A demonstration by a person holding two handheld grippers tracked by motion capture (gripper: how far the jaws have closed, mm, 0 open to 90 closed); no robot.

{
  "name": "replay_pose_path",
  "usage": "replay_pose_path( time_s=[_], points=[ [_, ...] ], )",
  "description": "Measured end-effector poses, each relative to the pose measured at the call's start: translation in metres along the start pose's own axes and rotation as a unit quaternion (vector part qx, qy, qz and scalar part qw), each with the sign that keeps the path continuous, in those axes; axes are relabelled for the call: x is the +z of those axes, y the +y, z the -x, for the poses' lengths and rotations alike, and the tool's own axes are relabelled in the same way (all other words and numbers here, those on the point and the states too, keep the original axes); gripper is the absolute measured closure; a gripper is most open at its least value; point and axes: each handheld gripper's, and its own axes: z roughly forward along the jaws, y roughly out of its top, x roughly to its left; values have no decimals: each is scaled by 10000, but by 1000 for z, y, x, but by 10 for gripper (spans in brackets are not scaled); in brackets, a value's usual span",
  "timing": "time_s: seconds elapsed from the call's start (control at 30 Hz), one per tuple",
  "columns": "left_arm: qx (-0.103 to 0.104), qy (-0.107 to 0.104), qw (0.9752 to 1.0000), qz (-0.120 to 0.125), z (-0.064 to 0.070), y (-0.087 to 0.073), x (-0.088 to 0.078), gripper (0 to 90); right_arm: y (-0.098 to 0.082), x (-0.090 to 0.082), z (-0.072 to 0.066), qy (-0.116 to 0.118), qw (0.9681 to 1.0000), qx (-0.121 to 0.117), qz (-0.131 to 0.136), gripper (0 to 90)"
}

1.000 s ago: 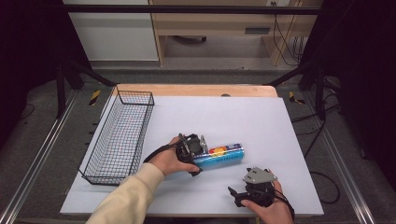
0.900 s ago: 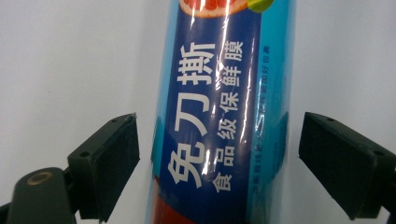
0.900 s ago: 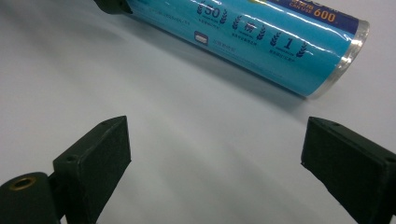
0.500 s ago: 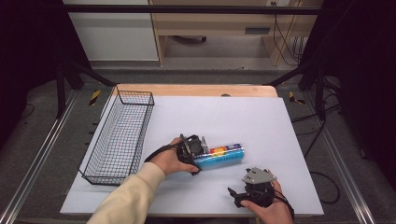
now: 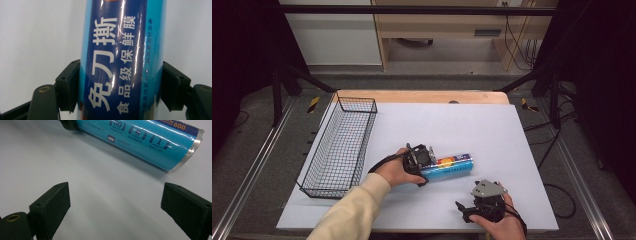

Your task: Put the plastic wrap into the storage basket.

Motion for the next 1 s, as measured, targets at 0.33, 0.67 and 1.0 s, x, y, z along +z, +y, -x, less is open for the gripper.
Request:
replay_pose_path(
  time_s=[0.33, 0.67, 1.0],
  points=[
    [94, 8, 9999, -87, -1, 2, 2, 295, 0, 0, 0, 8, 10000, -5, -10, 91],
    [108, 1, 9999, -118, -1, 3, 3, 301, 0, 1, -1, 35, 10000, -23, -27, 92],
    [137, 5, 9998, -176, 0, 5, 4, 303, 0, 1, -1, 59, 10000, -39, -26, 92]
  ],
)
